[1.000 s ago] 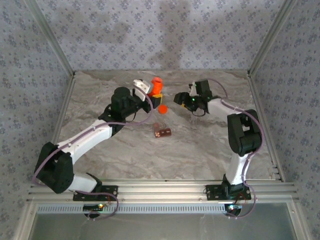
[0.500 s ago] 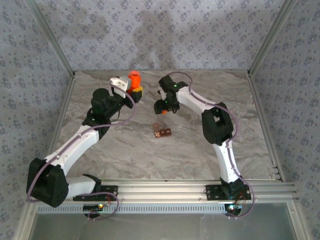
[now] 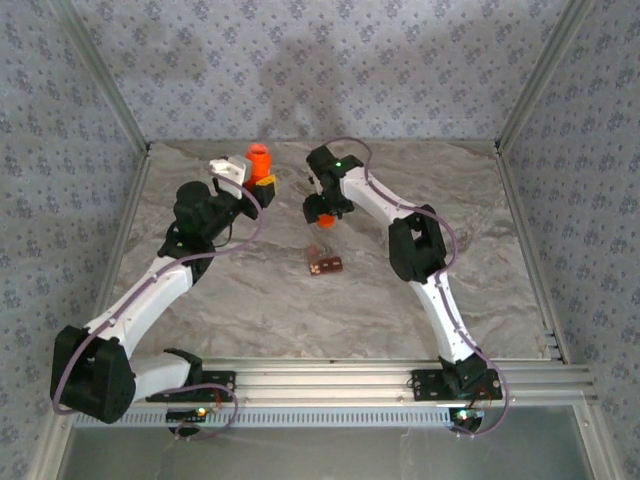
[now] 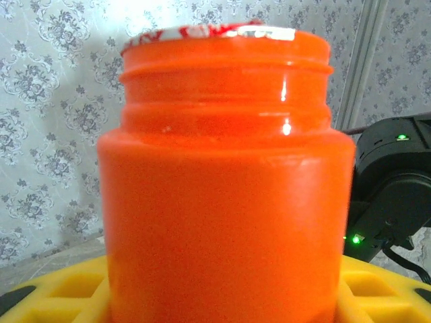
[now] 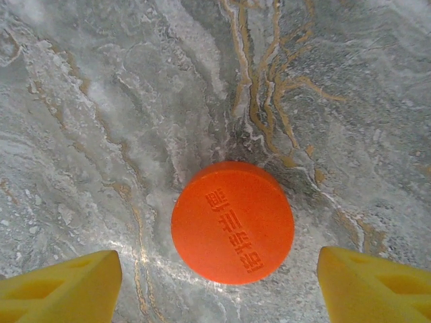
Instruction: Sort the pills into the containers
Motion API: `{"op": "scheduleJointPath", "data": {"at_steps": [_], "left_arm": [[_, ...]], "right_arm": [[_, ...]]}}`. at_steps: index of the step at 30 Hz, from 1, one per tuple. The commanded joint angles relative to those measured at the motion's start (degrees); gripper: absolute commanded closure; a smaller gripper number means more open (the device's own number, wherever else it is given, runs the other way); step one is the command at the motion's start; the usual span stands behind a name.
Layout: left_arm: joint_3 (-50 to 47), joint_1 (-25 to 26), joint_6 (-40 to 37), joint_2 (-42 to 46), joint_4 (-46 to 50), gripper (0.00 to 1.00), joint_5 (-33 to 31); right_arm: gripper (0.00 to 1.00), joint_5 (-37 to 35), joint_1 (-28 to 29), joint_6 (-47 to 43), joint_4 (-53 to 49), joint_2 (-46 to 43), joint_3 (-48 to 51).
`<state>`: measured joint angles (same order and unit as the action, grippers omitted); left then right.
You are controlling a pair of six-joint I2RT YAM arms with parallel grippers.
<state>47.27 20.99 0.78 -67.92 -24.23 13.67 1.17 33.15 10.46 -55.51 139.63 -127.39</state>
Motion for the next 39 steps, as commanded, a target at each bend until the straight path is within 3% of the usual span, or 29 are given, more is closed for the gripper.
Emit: {"op": "scheduleJointPath", "data": {"at_steps": [1, 24, 33, 36, 39], "left_arm": [[0.13, -0.43, 1.05, 0.82, -3.30, 1.00, 1.06], [-0.24, -0.70, 1.45, 1.04, -3.27, 1.00, 1.80], [-0.25, -0.69, 1.54, 0.77, -3.29, 1.00, 1.89], [-0.24, -0.69, 1.53, 0.77, -3.28, 1.00, 1.87], [-0.24, -0.69, 1.56, 0.68, -3.52, 1.00, 1.88]], "right_arm": [[0.22, -1.28, 0.45, -0.96, -3.43, 2.74, -3.65], [0.28, -1.53, -0.06, -1.14, -4.52, 6.97, -8.06], [0.42, -1.17, -0.14, -0.97, -4.84, 7.36, -8.67], [0.42, -1.19, -0.27, -1.21, -5.08, 7.25, -8.68], [0.32, -1.50, -0.20, -1.48, -5.30, 7.30, -8.61]]}}
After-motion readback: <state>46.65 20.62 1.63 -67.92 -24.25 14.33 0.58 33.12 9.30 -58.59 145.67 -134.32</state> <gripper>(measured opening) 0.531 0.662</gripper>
